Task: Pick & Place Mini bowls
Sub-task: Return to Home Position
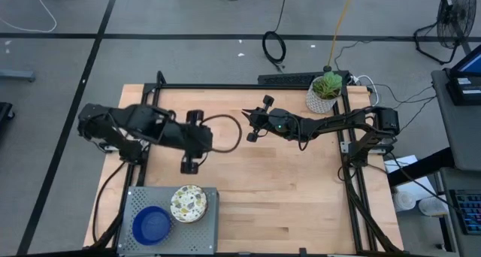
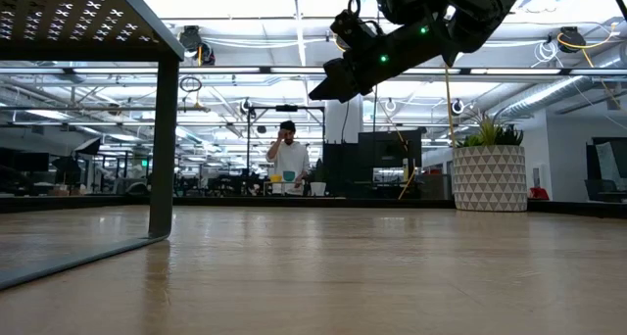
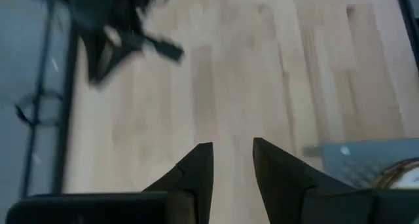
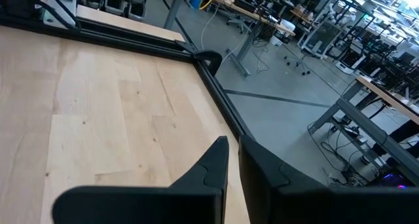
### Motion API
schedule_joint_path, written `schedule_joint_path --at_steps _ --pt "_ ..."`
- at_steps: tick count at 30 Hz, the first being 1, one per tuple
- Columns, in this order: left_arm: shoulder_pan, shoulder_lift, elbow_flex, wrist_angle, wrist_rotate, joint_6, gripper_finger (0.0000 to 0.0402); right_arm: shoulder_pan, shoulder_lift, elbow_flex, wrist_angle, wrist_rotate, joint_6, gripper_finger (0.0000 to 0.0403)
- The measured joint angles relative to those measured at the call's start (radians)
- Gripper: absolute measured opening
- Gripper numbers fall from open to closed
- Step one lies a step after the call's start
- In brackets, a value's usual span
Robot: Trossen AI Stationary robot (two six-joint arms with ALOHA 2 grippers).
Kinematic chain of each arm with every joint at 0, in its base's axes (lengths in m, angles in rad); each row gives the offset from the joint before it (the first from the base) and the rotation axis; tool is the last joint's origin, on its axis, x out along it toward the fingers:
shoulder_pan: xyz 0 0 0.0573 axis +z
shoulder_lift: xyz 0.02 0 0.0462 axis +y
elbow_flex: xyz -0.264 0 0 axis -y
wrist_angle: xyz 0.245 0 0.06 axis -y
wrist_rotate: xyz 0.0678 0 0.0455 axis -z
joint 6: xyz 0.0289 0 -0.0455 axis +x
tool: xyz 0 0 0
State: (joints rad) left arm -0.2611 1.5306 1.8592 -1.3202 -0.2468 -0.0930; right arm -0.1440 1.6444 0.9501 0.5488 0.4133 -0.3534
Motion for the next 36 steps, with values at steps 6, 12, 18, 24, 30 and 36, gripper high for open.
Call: schedule_joint_path --at_steps 6,12,18,24,30,36 --pt "0.048 -0.012 0.087 0.051 -0.011 0.219 0.0113 0.000 0.000 0.000 0.000 0.000 0.000 0.0023" --pt "0.099 -0.141 0.116 -0.019 -0.026 0.213 0.0113 0.000 0.000 0.000 0.000 0.000 -0.001 0.0023" --pt "0.135 -0.326 0.057 -0.088 -0.034 0.159 0.0113 0.000 0.000 0.000 0.005 0.000 -0.001 0.0024" --pt "0.138 -0.548 -0.158 -0.029 -0.091 0.143 0.0113 0.000 -0.001 0.000 0.007 0.000 0.000 0.0023" --pt "0.138 -0.797 -0.447 0.037 -0.207 -0.004 0.0113 0.000 -0.001 0.000 0.006 0.000 0.000 0.0024" --pt "0.137 -1.036 -0.747 0.414 -0.224 -0.076 0.0113 0.000 -0.001 0.000 0.007 0.000 0.000 0.0024"
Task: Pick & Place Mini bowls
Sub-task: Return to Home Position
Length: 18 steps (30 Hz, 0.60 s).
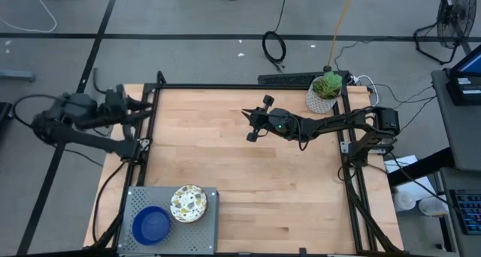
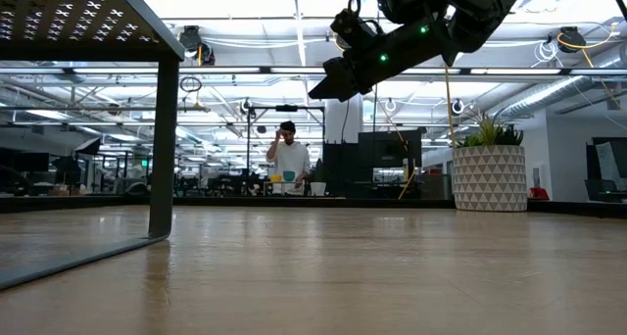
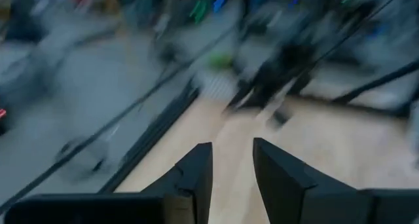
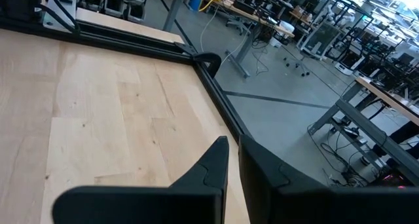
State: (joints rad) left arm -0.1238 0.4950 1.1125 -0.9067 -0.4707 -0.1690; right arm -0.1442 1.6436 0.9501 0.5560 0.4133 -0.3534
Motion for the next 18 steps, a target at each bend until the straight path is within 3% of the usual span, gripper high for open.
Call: schedule_joint_path --at_steps 3,6,12,15,18 --pt "0.000 -0.106 -0.140 0.265 0.125 0.116 0.0113 0.000 0.000 0.000 0.000 0.000 0.000 0.0023" --pt "0.000 -0.181 -0.264 0.425 0.201 0.188 0.0113 0.000 0.000 0.000 0.000 0.000 0.000 0.0023" --pt "0.000 -0.277 -0.454 0.603 0.199 0.206 0.0113 0.000 0.000 0.000 0.000 0.000 0.000 0.0024" --pt "0.000 -0.329 -0.538 0.721 0.257 0.244 0.0113 0.000 0.000 0.000 0.000 0.000 0.000 0.0022" --pt "-0.001 -0.416 -0.588 0.745 0.262 0.266 0.0113 0.000 0.000 0.000 0.000 0.000 0.000 0.0024"
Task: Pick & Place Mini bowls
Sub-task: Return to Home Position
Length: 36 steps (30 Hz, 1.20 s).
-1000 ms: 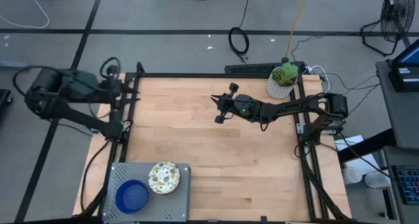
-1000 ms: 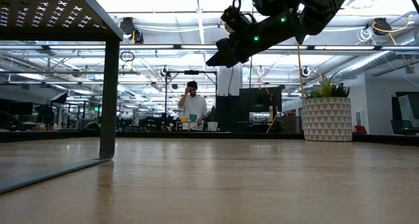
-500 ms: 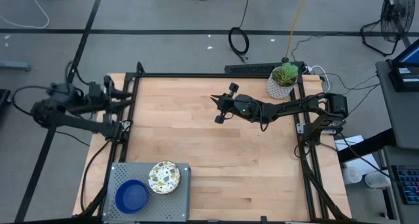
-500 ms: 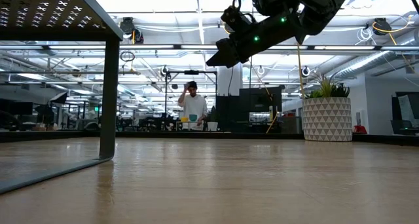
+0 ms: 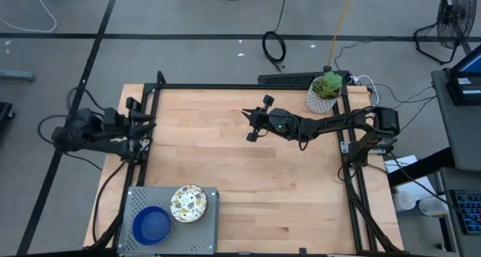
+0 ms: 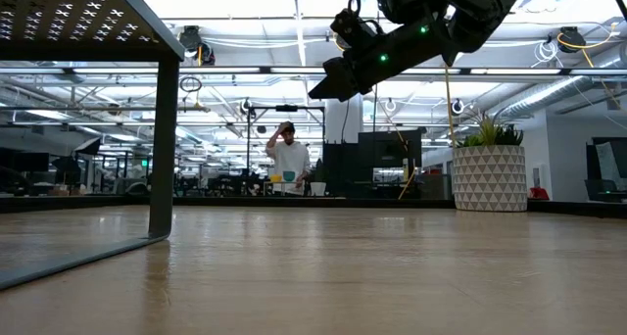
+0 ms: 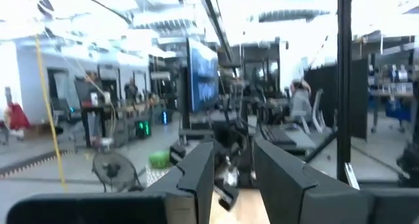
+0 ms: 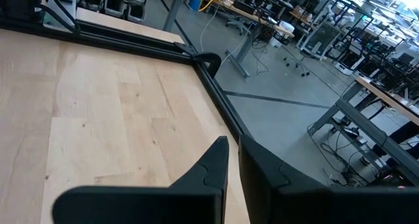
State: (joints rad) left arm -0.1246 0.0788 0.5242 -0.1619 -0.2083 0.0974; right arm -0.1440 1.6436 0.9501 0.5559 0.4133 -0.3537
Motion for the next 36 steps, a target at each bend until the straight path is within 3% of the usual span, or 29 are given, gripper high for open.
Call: schedule_joint_path --at_steps 3,15,23,36 --pt "0.001 -0.075 -0.035 0.010 -0.008 0.002 0.0113 0.000 0.000 0.000 -0.001 0.000 0.001 0.0024" --pt "0.002 -0.063 -0.090 0.066 -0.074 0.021 0.0113 0.000 0.000 0.000 -0.006 0.000 -0.001 0.0022" --pt "0.002 -0.061 -0.189 0.093 -0.081 -0.047 0.0113 0.000 0.000 0.000 -0.006 0.000 0.000 0.0023" --pt "0.002 -0.062 -0.376 0.184 -0.074 0.002 0.0113 0.000 0.000 0.000 -0.007 0.000 0.000 0.0024"
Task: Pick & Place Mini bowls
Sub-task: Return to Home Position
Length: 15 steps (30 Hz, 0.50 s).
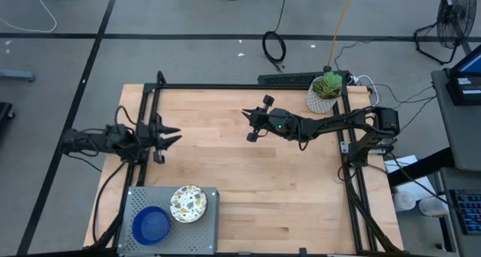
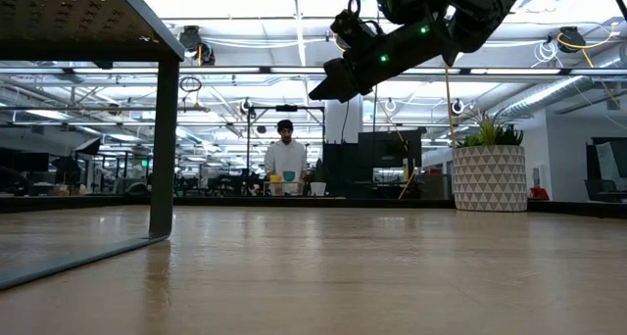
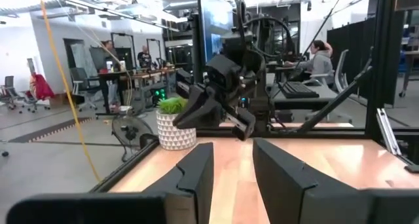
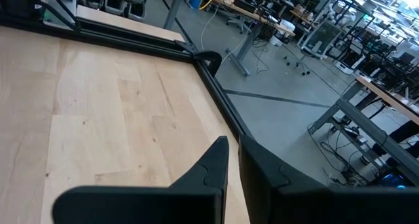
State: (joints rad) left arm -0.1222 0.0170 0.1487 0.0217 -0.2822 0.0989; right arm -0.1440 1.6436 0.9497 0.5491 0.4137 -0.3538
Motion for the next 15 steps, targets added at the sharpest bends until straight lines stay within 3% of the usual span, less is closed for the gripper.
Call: schedule_joint_path --at_steps 15 --pt "0.031 0.000 -0.069 0.061 0.058 -0.057 0.0113 0.000 0.000 0.000 0.000 0.000 -0.001 0.0023"
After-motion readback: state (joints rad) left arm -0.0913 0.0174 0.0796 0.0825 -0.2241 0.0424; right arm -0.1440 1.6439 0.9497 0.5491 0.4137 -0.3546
